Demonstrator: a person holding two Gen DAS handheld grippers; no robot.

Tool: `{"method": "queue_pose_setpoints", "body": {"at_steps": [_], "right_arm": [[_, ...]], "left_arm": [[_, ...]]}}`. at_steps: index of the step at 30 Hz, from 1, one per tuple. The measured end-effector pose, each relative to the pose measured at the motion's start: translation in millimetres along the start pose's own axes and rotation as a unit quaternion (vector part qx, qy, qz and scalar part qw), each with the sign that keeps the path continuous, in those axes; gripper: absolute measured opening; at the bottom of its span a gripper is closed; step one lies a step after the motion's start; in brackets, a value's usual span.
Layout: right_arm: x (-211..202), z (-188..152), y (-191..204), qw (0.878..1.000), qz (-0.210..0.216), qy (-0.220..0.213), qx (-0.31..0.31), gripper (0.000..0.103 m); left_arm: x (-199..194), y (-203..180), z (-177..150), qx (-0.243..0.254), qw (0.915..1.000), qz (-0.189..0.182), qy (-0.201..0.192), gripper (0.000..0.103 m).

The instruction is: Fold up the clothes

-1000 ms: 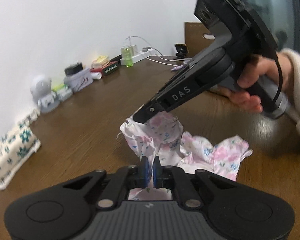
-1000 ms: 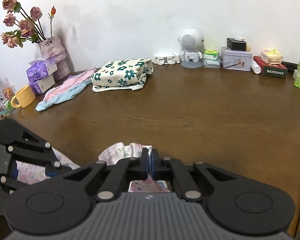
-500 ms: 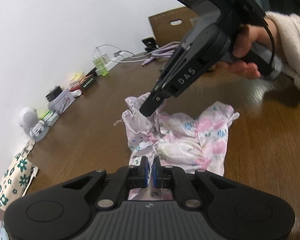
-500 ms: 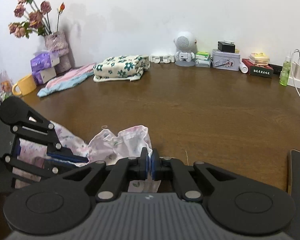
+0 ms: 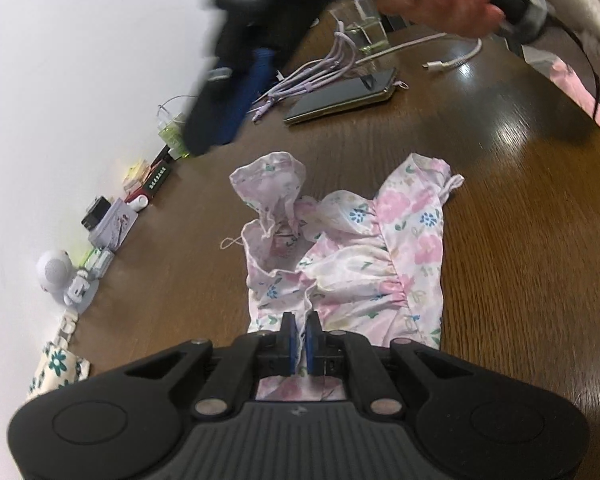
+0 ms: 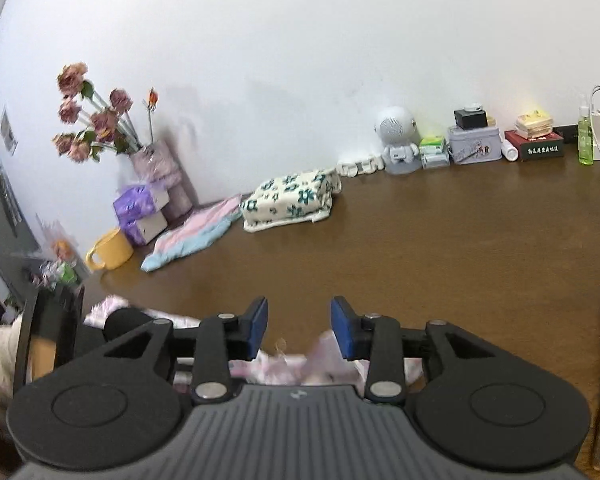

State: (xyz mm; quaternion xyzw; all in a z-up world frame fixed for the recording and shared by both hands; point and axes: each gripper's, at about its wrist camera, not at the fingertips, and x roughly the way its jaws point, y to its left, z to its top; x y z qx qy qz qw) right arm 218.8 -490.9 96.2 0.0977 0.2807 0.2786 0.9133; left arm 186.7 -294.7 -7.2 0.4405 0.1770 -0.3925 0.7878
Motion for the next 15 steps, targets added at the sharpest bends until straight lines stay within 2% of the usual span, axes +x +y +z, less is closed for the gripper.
{"method": "queue_pose_setpoints", "body": {"at_steps": [3,5,8,11,15], "right_arm": [[19,4,3,1.0,-0.028,0.009,-0.001,0.034],[33,2,0,0.998,-0.043,0.034,0.003,0.02],[49,-8,-5,0.995,-0.063,0.074,0.001,0.015],[46,-24,-4,0.994,-0.066,0.09,-0.003,0.014],[38,-43,4,0.992,-0.076,0.098,-0.037,0.014]], "left_arm": [[0,-5,1,0.024,0.9997,0.008,0.002,0.004],[0,-9,1,0.036,0.9993,0.013,0.003,0.004],[-2,-12,0,0.047,0.9988,0.016,0.003,0.004],[-3,-13,-1,0.055,0.9983,0.019,0.0,0.008],[-11,0,-3,0.025,0.9996,0.001,-0.014,0.014]]}}
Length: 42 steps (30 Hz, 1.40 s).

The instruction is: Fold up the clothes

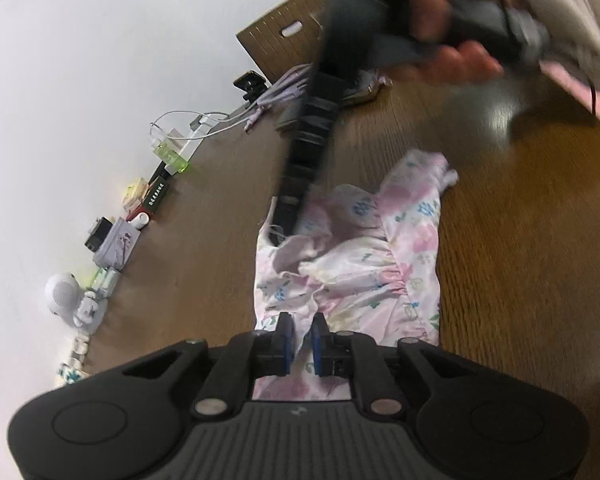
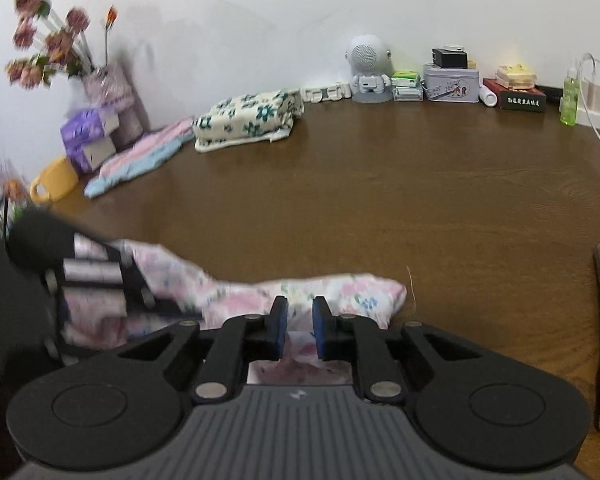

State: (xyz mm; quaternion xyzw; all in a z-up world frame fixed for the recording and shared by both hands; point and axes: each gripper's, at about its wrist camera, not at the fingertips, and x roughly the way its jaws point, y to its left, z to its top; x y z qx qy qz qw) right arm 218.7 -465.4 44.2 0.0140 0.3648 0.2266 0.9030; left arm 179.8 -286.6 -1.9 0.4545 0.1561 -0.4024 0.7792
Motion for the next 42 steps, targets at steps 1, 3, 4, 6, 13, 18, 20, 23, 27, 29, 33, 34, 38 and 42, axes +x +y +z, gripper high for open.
{"method": "queue_pose_setpoints", "body": {"at_steps": [1,3,4,6,13,18,20,23,27,29,33,34,38,42], "right_arm": [[1,-4,2,1.0,-0.003,0.002,-0.01,0.014],[2,-11,6,1.0,-0.01,0.004,-0.026,0.014],[3,-13,8,0.999,-0.014,0.004,-0.034,0.014],[3,-17,11,0.999,-0.02,0.003,-0.047,0.014],[3,-28,20,0.995,-0.039,-0.009,-0.095,0.014],[3,-31,25,0.992,-0.047,-0.016,-0.114,0.015],[0,-30,24,0.993,-0.044,-0.018,-0.108,0.015],[-14,-26,19,0.996,-0.031,-0.035,-0.081,0.015],[-35,-16,8,0.997,-0.021,-0.076,-0.016,0.015],[-39,-12,3,0.995,-0.006,-0.095,0.019,0.015],[-23,-9,5,0.996,0.014,-0.079,0.038,0.015],[-18,-9,7,0.997,0.014,-0.07,0.033,0.015],[-4,-20,17,0.999,-0.008,-0.031,0.003,0.015],[-1,-34,24,0.999,-0.027,-0.019,-0.019,0.015]], "left_arm": [[-3,4,-1,-0.01,0.9999,-0.006,-0.005,0.018],[-13,15,-5,-0.034,0.999,-0.023,-0.015,0.023],[-20,21,-8,-0.047,0.9981,-0.034,-0.022,0.024],[-34,34,-14,-0.076,0.9952,-0.051,-0.035,0.029],[-57,81,-29,-0.259,0.9619,-0.068,-0.052,0.031],[-27,101,-29,-0.358,0.9294,-0.088,-0.021,0.013],[-16,98,-29,-0.362,0.9271,-0.098,-0.001,0.011],[-6,87,-29,-0.342,0.9339,-0.101,0.032,0.01],[-4,81,-34,-0.341,0.9347,-0.097,0.028,0.01],[-4,77,-35,-0.339,0.9362,-0.091,0.022,0.01],[-8,66,-35,-0.32,0.9442,-0.075,0.014,0.01],[-9,64,-34,-0.316,0.9459,-0.072,0.014,0.01],[-14,58,-32,-0.299,0.952,-0.063,0.013,0.011],[-15,66,-37,-0.326,0.9427,-0.07,0.011,0.016]]}}
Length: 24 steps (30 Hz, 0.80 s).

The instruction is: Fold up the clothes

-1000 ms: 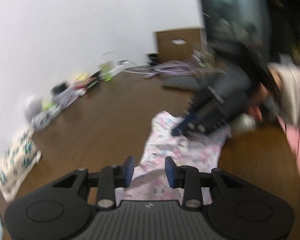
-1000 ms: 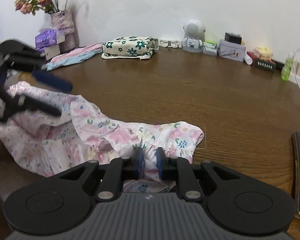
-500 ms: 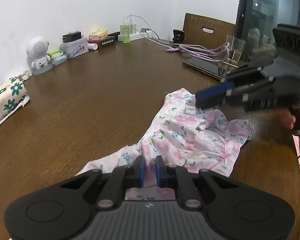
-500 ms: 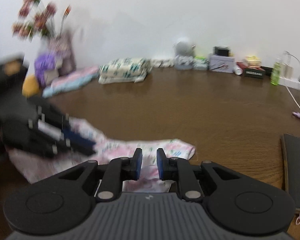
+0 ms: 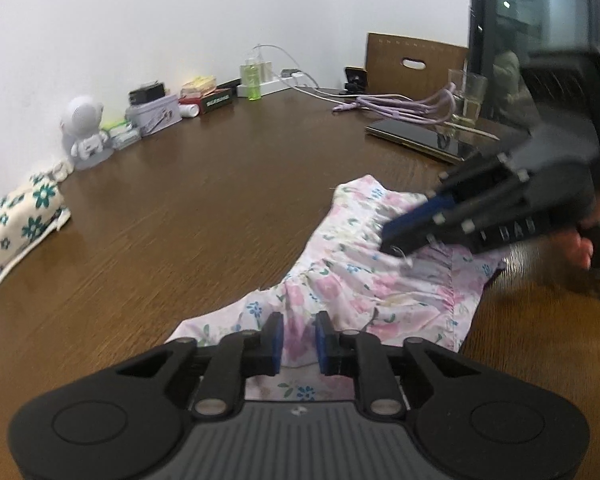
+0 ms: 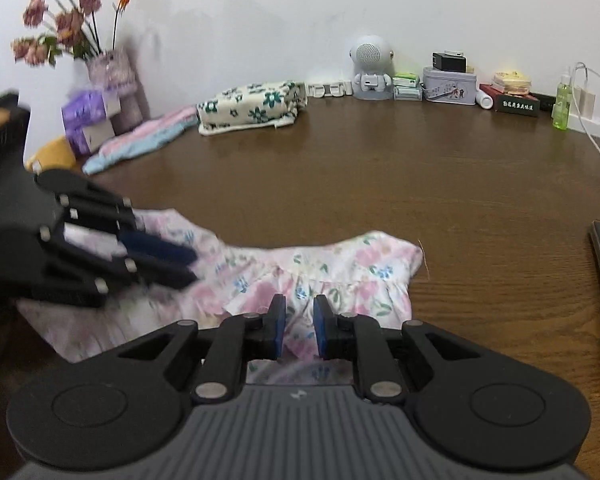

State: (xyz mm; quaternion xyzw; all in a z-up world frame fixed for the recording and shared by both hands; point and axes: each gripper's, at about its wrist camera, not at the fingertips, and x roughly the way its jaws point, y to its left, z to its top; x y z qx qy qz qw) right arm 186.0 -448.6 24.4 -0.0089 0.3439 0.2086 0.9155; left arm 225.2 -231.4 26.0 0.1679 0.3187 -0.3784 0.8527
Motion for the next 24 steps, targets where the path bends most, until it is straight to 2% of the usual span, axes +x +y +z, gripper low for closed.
{"method": "queue_pose_setpoints", "body": {"at_steps": [4,6,9,13,16,22,24], "right_arm": [[0,-5,6,1.0,-0.008,-0.006,-0.021,0.015],[0,-6,6,1.0,-0.009,-0.007,-0.025,0.015],[0,-6,6,1.0,-0.009,-0.009,-0.028,0.015],[-2,-6,7,0.999,-0.011,-0.012,-0.031,0.015],[-7,-6,5,1.0,-0.006,-0.019,-0.021,0.015],[-28,1,2,0.996,0.024,-0.077,0.032,0.015],[-25,4,7,0.997,0.024,-0.072,0.024,0.015]], "left_arm": [[-14,13,3,-0.046,0.9983,-0.019,-0.029,0.016],[-23,20,4,-0.069,0.9964,-0.014,-0.047,0.016],[-23,28,5,-0.081,0.996,0.006,-0.037,0.015],[-11,32,-3,-0.096,0.9954,-0.003,-0.008,0.014],[-6,31,-10,-0.093,0.9956,-0.004,-0.005,0.013],[-5,26,-14,-0.081,0.9966,0.002,-0.011,0.013],[-6,23,-14,-0.076,0.9971,0.005,-0.011,0.013]]}}
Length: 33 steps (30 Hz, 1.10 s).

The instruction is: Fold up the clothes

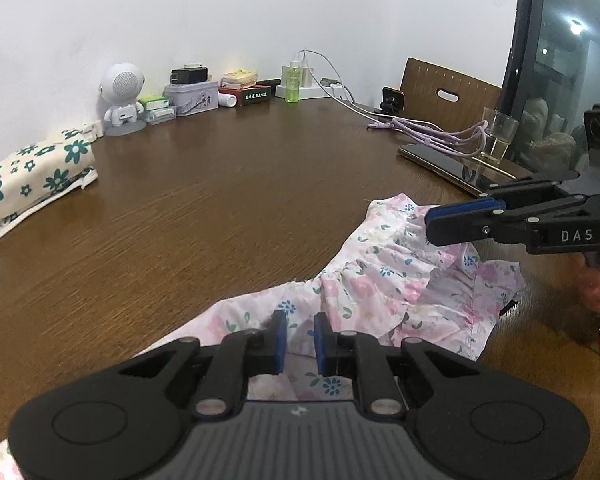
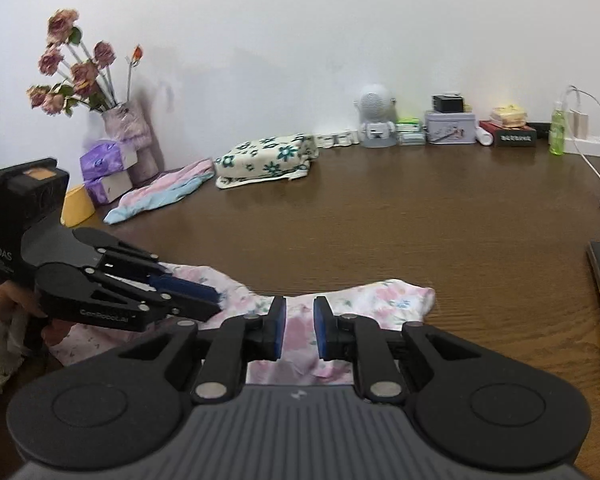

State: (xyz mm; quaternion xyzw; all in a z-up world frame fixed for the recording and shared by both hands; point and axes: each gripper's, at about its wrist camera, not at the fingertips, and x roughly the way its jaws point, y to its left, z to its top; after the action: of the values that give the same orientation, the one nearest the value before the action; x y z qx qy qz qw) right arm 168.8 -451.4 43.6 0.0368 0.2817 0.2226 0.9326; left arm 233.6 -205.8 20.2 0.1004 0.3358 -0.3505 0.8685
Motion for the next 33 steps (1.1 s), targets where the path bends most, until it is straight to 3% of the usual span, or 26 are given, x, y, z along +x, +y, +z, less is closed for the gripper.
{"method": "queue_pose_setpoints", "body": {"at_steps": [6,11,17,25,33], "right_arm": [[24,-9,-1,0.998,-0.034,0.053,-0.007,0.015],[26,-16,4,0.997,-0.044,0.053,-0.028,0.015],[25,-17,10,0.997,-0.053,0.05,-0.039,0.015],[24,-18,13,0.996,-0.063,0.043,-0.045,0.016],[-6,-10,0,0.999,-0.043,0.002,0.02,0.02]], "left_arm": [[0,-8,1,0.019,0.9997,0.014,0.003,0.013],[0,-12,5,0.027,0.9993,0.025,0.008,0.014],[-5,-22,20,0.039,0.9988,0.028,-0.003,0.014],[5,-50,36,0.066,0.9977,-0.005,-0.015,0.014],[15,-60,33,0.07,0.9975,-0.01,-0.01,0.014]]}}
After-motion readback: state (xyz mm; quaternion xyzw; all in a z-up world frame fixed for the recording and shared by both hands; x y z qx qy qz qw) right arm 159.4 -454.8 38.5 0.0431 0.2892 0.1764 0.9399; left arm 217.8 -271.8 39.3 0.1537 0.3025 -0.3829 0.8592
